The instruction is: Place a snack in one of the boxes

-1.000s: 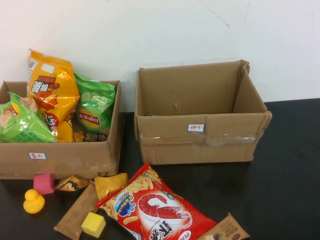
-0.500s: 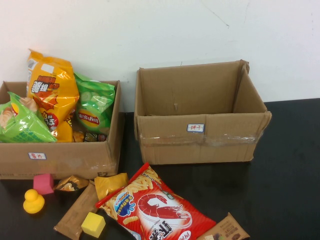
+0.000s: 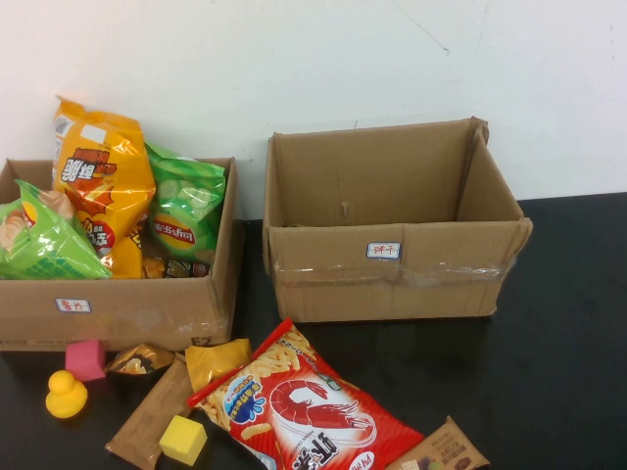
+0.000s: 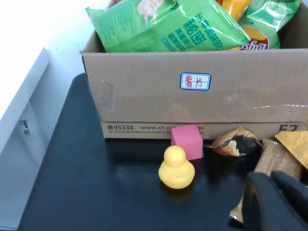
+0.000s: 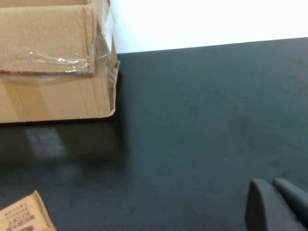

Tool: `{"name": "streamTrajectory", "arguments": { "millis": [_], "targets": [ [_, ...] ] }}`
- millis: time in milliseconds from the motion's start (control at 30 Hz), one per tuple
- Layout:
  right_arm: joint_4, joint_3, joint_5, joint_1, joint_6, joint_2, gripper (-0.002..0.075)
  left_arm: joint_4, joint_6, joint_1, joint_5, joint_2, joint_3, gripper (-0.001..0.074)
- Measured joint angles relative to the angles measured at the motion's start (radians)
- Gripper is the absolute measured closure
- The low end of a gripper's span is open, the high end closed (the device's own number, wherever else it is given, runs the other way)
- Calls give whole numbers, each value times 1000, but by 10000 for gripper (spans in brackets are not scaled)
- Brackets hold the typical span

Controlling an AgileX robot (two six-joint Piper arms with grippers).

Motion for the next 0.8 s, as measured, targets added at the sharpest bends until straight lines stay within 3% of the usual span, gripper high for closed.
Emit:
{"name": "streamTrajectory", "arguments": {
  "millis": [100, 267, 367, 533, 667, 800],
  "targets": [
    [0, 0, 0, 0, 0, 0, 727, -103, -51, 0, -5, 0, 0, 736],
    [0, 0, 0, 0, 0, 0, 727, -709, -264, 0, -52, 0, 2, 736],
    [0, 0, 0, 0, 0, 0, 727, -894, -266, -1, -140, 0, 2, 736],
    [0, 0, 0, 0, 0, 0, 727, -920, -195, -1, -184, 0, 2, 736],
    [0, 0, 0, 0, 0, 0, 727, -849, 44, -1, -46, 10, -111, 736],
    [0, 0, 0, 0, 0, 0, 727, -618, 127, -2, 129, 153, -296, 736]
  ]
}}
